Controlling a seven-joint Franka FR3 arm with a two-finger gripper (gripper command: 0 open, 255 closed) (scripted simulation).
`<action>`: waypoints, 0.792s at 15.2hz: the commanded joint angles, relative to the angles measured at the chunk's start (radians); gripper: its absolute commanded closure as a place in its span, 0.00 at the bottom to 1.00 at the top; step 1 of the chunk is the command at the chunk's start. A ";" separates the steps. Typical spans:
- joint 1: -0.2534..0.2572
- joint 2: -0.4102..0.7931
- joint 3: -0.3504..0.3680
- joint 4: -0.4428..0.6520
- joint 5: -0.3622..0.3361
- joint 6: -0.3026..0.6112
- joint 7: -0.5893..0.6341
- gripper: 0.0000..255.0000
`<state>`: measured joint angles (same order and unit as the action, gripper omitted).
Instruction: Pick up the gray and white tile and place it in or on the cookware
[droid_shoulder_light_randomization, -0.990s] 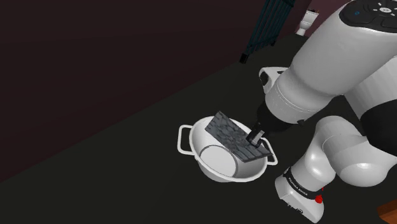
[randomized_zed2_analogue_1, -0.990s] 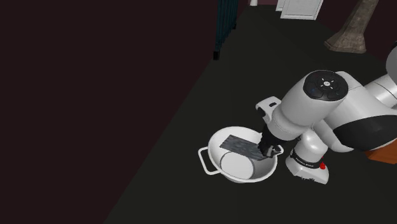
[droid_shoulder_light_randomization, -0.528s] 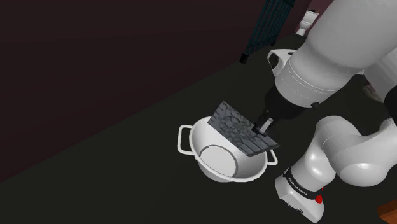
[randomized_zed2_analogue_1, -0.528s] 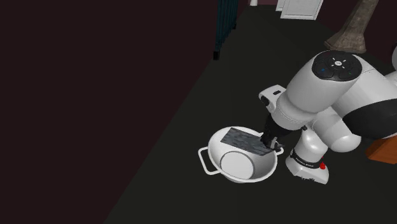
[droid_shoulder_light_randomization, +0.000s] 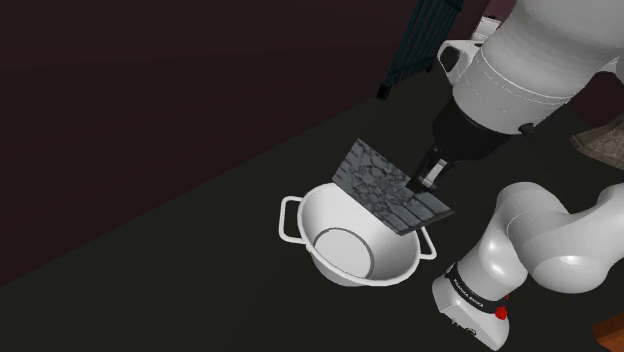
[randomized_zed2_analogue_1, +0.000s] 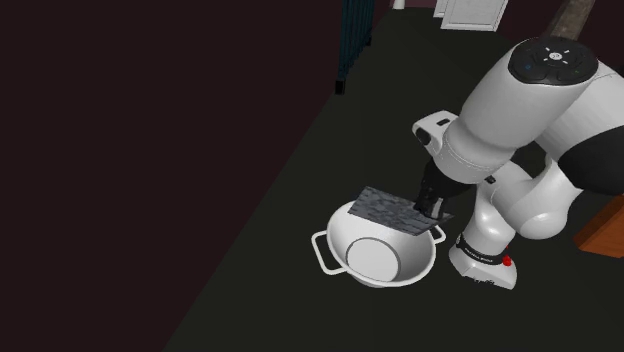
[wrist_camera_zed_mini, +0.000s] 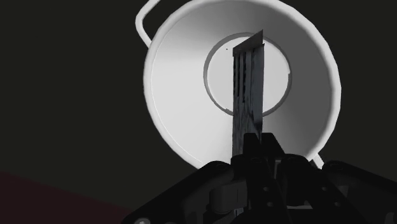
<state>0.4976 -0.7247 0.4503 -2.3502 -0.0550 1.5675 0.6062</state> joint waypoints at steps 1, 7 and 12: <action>-0.002 0.001 -0.004 0.024 -0.003 -0.023 -0.006 1.00; -0.029 -0.011 -0.090 0.159 -0.064 -0.153 -0.114 1.00; -0.020 -0.031 -0.086 0.079 -0.055 -0.095 -0.099 1.00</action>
<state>0.4763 -0.7527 0.3632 -2.2567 -0.1116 1.4615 0.5042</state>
